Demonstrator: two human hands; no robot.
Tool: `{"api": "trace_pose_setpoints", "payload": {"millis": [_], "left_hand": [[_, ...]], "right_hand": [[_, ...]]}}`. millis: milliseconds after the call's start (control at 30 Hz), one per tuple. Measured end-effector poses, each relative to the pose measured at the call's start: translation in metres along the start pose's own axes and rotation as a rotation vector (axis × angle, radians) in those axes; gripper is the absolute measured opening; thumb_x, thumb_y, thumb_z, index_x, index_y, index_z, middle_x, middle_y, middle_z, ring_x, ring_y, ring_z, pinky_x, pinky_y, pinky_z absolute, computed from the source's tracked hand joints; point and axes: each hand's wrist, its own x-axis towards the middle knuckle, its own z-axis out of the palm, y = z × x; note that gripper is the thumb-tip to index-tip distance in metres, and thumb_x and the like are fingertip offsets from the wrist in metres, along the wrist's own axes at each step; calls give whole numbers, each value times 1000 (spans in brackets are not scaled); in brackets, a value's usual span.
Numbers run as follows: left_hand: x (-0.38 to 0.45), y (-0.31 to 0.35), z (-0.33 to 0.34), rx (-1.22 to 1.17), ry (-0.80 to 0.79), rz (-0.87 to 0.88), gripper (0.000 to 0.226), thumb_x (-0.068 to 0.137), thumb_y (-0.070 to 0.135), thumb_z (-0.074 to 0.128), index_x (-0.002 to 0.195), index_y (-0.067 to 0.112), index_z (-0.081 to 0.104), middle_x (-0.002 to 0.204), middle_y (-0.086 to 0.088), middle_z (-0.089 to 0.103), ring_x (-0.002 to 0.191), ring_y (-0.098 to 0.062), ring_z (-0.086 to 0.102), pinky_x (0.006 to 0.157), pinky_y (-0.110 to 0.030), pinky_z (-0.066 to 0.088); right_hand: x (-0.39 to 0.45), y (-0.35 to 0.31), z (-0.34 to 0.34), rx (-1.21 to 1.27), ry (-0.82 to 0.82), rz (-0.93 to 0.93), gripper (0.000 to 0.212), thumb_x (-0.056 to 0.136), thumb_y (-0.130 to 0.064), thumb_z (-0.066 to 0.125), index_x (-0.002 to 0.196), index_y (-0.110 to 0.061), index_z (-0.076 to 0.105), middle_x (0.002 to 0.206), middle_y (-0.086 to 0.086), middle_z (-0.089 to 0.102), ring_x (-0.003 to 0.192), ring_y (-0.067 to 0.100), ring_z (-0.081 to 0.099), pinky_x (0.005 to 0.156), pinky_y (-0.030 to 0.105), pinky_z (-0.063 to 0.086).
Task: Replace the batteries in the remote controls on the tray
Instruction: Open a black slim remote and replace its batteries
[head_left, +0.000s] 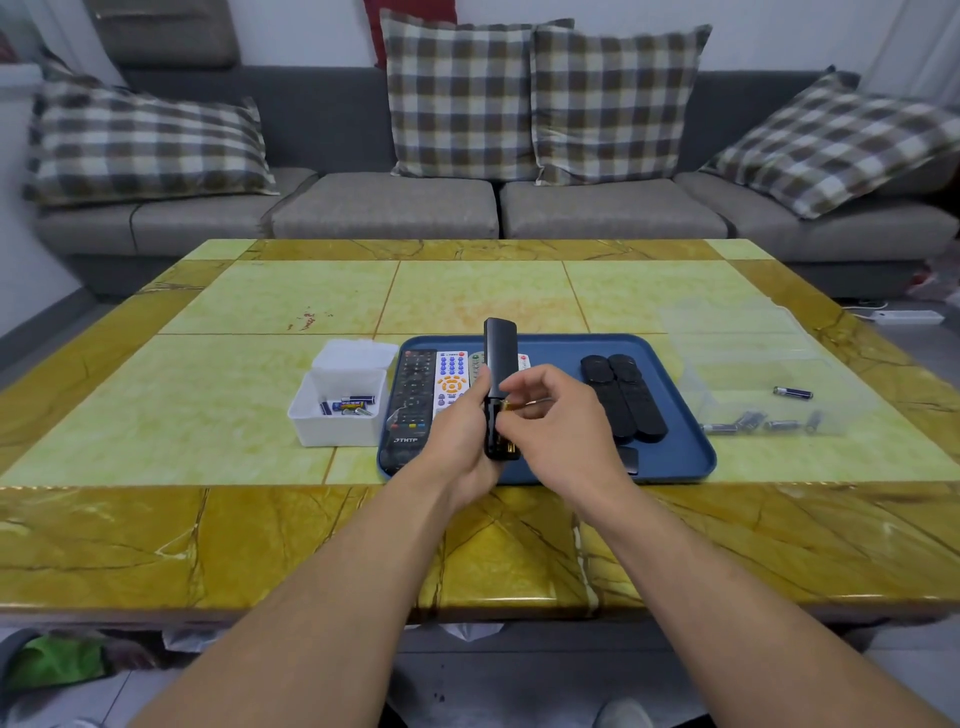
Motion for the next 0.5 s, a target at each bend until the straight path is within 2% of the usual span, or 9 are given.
{"api": "trace_pose_setpoints", "payload": {"millis": [133,267,333,400,500], "left_hand": [[2,0,-2,-39,17,-3,46,105,42,45,118,3,65,86,-10,74,80,-21,75,65,-32,58],[4,2,-4,-52,18,45,53,105,45,45,128,0,60,94,-11,69,77,-21,70,82,-39,55],[6,2,-6,-58,26,44,55,103,46,49,128,-2,61,103,-12,69,90,-23,69,98,-45,52],[10,3,-9,-56,33,47,52,100,45,55,128,1,62,108,-11,70,101,-24,68,107,-48,48],[14,3,-11,-37,14,56,48,97,44,59,126,6,64,107,-12,72,102,-25,69,105,-48,50]], "right_hand": [[-2,-1,-1,56,-54,-5,26,82,-9,78,99,-26,69,87,-10,73,73,-2,66,63,9,51],[5,-9,-15,351,23,96,14,94,-12,67,105,-19,69,89,-1,75,70,11,69,62,21,56],[8,-10,-21,501,-3,210,19,100,-5,52,106,-13,69,88,5,70,68,14,64,56,25,51],[6,-10,-21,590,-73,333,28,97,3,43,102,-7,68,75,4,64,59,13,55,49,25,39],[2,-9,-19,428,-149,347,35,91,1,39,89,-10,72,63,-3,54,47,9,41,46,23,27]]}}
